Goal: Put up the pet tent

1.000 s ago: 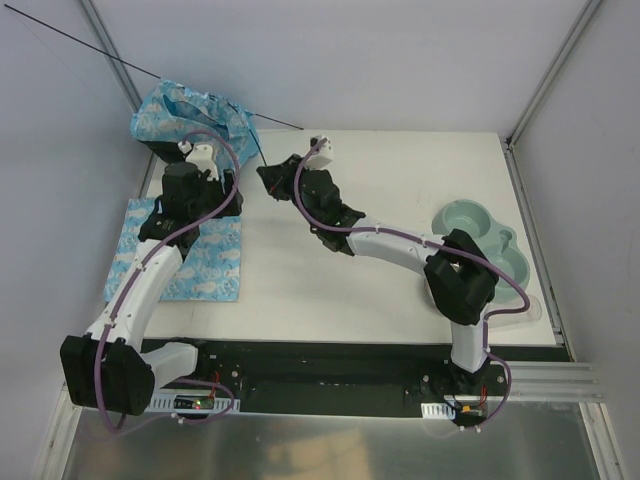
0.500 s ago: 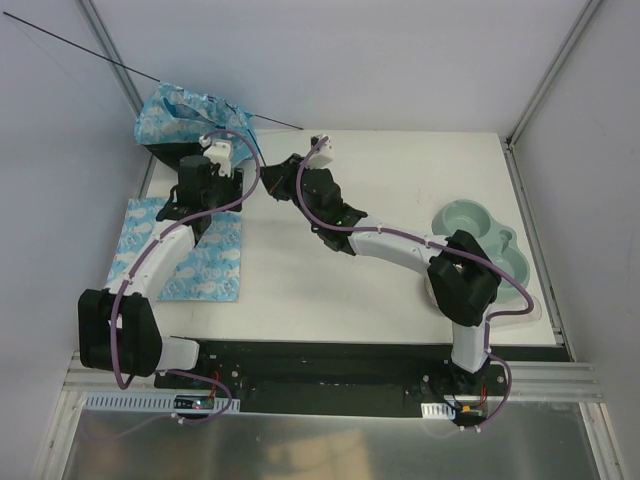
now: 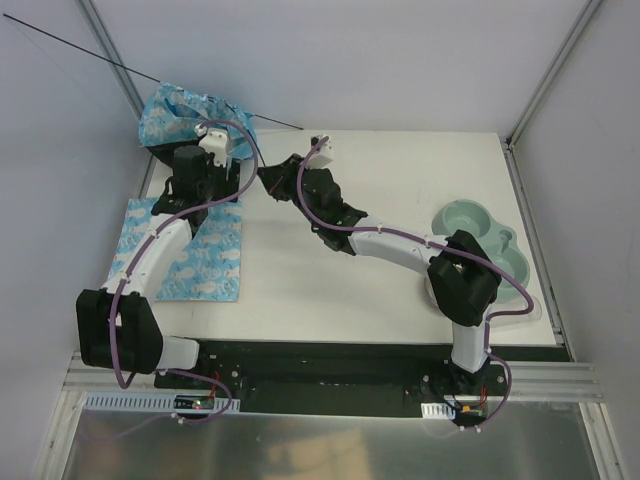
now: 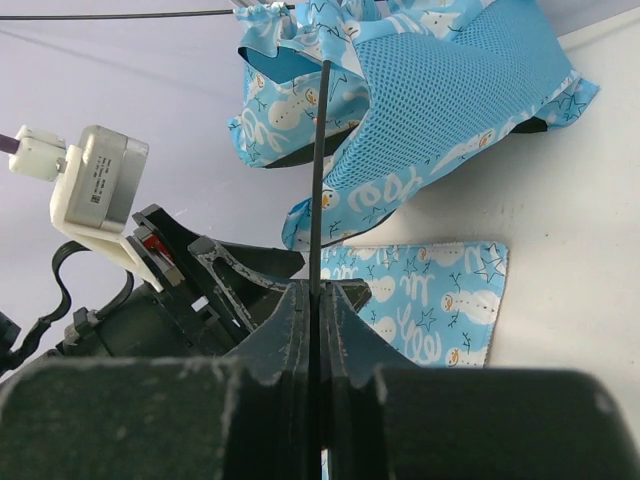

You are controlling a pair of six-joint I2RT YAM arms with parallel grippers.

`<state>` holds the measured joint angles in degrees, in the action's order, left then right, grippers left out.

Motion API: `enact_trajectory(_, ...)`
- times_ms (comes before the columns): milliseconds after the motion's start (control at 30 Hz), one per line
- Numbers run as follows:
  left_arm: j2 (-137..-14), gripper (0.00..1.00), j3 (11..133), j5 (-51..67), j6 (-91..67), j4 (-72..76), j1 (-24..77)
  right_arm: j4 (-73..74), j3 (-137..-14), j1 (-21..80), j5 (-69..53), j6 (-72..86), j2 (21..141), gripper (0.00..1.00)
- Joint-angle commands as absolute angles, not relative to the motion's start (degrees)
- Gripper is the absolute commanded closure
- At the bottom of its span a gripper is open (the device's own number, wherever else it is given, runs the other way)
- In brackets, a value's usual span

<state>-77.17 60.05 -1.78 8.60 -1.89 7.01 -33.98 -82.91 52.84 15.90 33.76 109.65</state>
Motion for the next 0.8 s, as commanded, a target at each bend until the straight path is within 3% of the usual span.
enact_trajectory(0,-75.68,0.23,63.54,-2.80,9.58,-3.25,6.33,-37.71,-85.52,52.21,16.44,34.54,106.44,1.00)
enact_trajectory(533,-71.89,0.16,59.85,5.10,12.13,-6.50,6.33,-37.62,-85.34,51.50,15.91,36.82,106.61,1.00)
enact_trajectory(667,-75.40,0.26,60.73,5.10,11.78,-6.59,6.33,-37.53,-85.08,51.50,15.56,37.44,106.44,1.00)
enact_trajectory(767,-77.51,0.44,62.05,4.22,10.73,-6.50,6.24,-37.44,-84.82,51.50,15.47,37.70,106.26,1.00)
